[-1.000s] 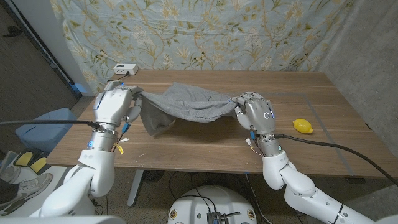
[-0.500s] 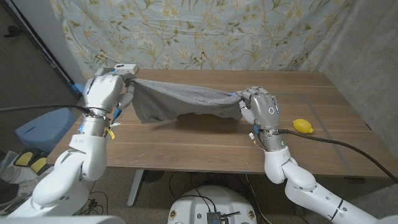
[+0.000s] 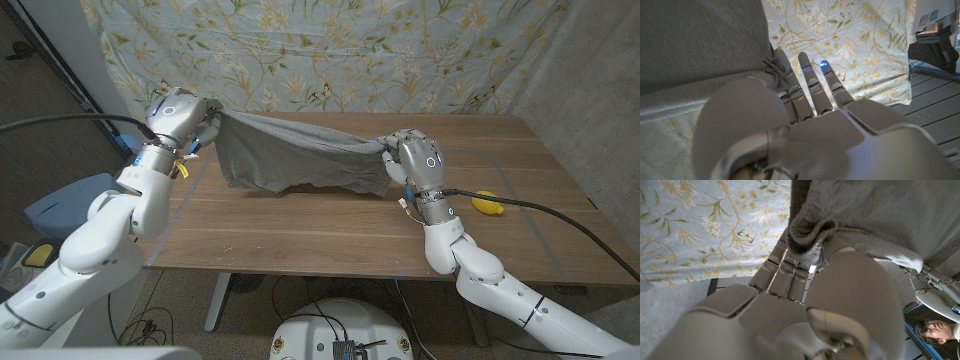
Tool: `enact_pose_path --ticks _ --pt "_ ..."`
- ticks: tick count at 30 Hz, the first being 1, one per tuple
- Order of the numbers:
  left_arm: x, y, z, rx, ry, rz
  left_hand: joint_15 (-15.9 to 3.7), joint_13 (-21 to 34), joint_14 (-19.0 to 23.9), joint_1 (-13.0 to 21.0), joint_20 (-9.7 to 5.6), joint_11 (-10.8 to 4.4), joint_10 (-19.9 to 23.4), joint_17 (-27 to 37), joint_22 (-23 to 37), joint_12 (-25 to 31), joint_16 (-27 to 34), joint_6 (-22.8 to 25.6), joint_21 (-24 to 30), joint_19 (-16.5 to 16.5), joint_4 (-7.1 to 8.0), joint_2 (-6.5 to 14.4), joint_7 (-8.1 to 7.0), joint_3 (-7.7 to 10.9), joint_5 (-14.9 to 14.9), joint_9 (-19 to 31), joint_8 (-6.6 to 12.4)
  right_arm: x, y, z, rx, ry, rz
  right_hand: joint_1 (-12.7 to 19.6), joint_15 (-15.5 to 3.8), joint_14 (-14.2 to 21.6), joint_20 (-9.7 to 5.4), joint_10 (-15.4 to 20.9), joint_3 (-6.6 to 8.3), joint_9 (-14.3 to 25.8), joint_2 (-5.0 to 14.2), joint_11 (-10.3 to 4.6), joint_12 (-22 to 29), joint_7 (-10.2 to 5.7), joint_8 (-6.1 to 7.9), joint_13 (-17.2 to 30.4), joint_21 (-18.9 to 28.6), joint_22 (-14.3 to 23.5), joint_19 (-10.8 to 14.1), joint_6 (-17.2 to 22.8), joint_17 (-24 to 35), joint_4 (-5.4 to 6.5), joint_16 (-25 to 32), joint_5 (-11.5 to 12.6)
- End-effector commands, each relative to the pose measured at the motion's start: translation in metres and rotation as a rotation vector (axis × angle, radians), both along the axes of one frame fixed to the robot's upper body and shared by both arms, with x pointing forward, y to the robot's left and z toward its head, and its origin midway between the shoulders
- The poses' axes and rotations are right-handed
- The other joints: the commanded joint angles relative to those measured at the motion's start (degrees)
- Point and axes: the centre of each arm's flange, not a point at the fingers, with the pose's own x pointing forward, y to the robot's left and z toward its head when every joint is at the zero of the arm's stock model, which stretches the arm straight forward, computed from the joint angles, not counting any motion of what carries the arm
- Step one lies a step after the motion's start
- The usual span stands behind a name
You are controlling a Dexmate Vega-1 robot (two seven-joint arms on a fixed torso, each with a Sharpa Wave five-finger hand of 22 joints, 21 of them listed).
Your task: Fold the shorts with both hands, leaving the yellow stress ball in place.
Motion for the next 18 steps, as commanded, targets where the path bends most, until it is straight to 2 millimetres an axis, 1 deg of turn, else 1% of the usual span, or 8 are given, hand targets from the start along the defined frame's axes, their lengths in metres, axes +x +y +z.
enact_pose_path --ticks 1,13,14,15,16,18 --pt "0.036 -0.001 0.035 0.075 0.080 0.104 -8.86 0.2 -0.4 1.9 -0.02 -0.17 0.0 0.3 0.1 0.3 -0.3 0.7 0.3 -0.4 0.44 1.5 -1.26 0.04 0.7 0.1 13.94 0.034 -0.003 0.029 -0.048 0.020 -0.025 0.2 -4.89 -0.4 -0.03 1.1 0.50 0.1 0.55 -0.11 3.0 -0.16 -0.20 5.2 0.4 0.1 -0.3 0.2 0.4 0.01 -0.1 0.3" --pt "0.069 -0.006 0.057 0.134 0.110 0.179 -8.95 0.0 -0.3 2.2 -0.16 -0.34 -0.1 0.7 0.0 0.1 -0.7 0.6 0.7 -0.4 0.55 1.5 -1.29 0.19 1.0 -0.4 14.09 0.072 0.001 0.052 -0.098 0.061 -0.052 -0.1 -4.87 -0.4 -0.06 0.9 0.71 0.1 0.61 -0.29 3.1 -0.29 -0.43 5.6 0.8 0.1 -0.5 0.1 0.8 0.10 -0.3 0.3" --pt "0.076 -0.007 0.060 0.132 0.115 0.190 -8.95 0.0 -0.3 2.2 -0.17 -0.34 -0.1 0.7 0.0 0.1 -0.7 0.5 0.7 -0.5 0.56 1.5 -1.24 0.20 1.0 -0.4 14.06 0.078 0.002 0.055 -0.106 0.069 -0.059 -0.1 -4.84 -0.4 -0.06 0.8 0.71 0.1 0.61 -0.29 3.1 -0.35 -0.47 5.6 0.8 0.1 -0.5 0.0 0.9 0.12 -0.3 0.3" --pt "0.076 -0.007 0.060 0.132 0.115 0.192 -8.95 -0.2 -0.3 2.2 -0.20 -0.28 0.0 0.7 0.0 0.1 -0.8 0.3 0.8 -0.5 0.57 1.5 -1.40 0.21 1.0 -0.5 14.03 0.078 0.002 0.055 -0.107 0.069 -0.059 -0.1 -4.84 -0.3 -0.05 0.8 0.73 0.2 0.65 -0.22 3.1 -0.36 -0.50 5.7 0.8 0.1 -0.5 0.0 0.9 0.14 -0.3 0.3" --pt "0.083 -0.009 0.063 0.134 0.120 0.196 -9.00 -0.1 -0.2 2.2 -0.16 -0.22 -0.2 0.8 0.0 0.0 -0.8 0.3 0.8 -0.5 0.58 1.5 -1.25 0.23 1.1 -0.5 14.05 0.085 0.003 0.058 -0.114 0.080 -0.065 -0.1 -4.83 -0.4 -0.06 0.8 0.75 0.2 0.66 -0.28 3.1 -0.34 -0.52 5.7 0.8 0.1 -0.5 0.0 1.0 0.15 -0.3 0.3" --pt "0.090 -0.011 0.065 0.141 0.123 0.199 -9.09 -0.3 -0.2 2.4 -0.18 -0.14 -0.2 0.9 0.0 -0.1 -0.8 0.4 0.9 -0.5 0.51 1.6 -1.31 0.30 1.1 -0.6 14.10 0.092 0.004 0.061 -0.122 0.091 -0.072 -0.2 -4.84 -0.4 -0.07 0.8 0.77 0.2 0.63 -0.36 3.1 -0.37 -0.57 5.8 0.9 0.1 -0.5 -0.1 1.0 0.14 -0.3 0.2"
